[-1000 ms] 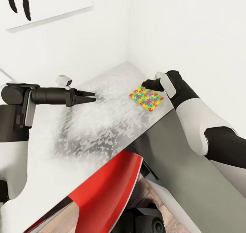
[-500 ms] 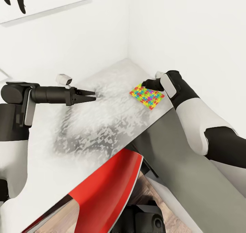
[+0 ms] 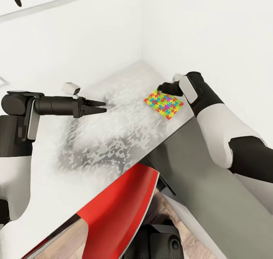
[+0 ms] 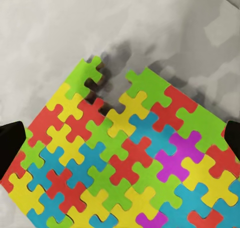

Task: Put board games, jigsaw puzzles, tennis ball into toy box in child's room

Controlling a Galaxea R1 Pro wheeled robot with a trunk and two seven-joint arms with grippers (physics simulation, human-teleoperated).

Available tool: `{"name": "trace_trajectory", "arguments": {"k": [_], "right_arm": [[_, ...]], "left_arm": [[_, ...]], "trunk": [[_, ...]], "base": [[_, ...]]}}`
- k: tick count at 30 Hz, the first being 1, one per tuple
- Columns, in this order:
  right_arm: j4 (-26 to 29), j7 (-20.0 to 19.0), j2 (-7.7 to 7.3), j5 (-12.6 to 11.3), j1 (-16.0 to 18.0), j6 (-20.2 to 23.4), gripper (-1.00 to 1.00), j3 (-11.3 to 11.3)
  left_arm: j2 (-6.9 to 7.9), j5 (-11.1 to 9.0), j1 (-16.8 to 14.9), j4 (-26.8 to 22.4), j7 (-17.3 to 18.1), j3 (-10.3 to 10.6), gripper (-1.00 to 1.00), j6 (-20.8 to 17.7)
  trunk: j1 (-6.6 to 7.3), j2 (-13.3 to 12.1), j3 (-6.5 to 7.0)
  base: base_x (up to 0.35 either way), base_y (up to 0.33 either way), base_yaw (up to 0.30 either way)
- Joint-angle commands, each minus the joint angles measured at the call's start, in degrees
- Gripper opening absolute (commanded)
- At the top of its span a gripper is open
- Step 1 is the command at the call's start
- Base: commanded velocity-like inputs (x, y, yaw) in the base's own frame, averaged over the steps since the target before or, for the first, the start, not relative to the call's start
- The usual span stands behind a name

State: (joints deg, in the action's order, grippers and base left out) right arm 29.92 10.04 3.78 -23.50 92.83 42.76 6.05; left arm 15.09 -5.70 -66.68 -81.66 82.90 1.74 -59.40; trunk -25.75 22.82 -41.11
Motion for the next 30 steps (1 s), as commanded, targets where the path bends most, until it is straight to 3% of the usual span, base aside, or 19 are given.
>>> {"name": "trace_trajectory", "arguments": {"k": [1, 30], "right_arm": [[0.05, 0.51, -0.03, -0.62, 0.24, 0.18, 1.0, 0.28], [0.05, 0.54, -0.21, -0.46, 2.76, 1.86, 1.0, 0.28]], "left_arm": [[0.07, -0.28, -0.04, 0.01, -0.02, 0.1, 1.0, -0.6], [0.04, -0.28, -0.03, 0.01, -0.02, 0.01, 1.0, -0.6]], "trunk": [[-0.03, 0.1, -0.17], [-0.03, 0.1, -2.77]], "base": [[0.0, 0.0, 0.0], [0.0, 0.0, 0.0]]}}
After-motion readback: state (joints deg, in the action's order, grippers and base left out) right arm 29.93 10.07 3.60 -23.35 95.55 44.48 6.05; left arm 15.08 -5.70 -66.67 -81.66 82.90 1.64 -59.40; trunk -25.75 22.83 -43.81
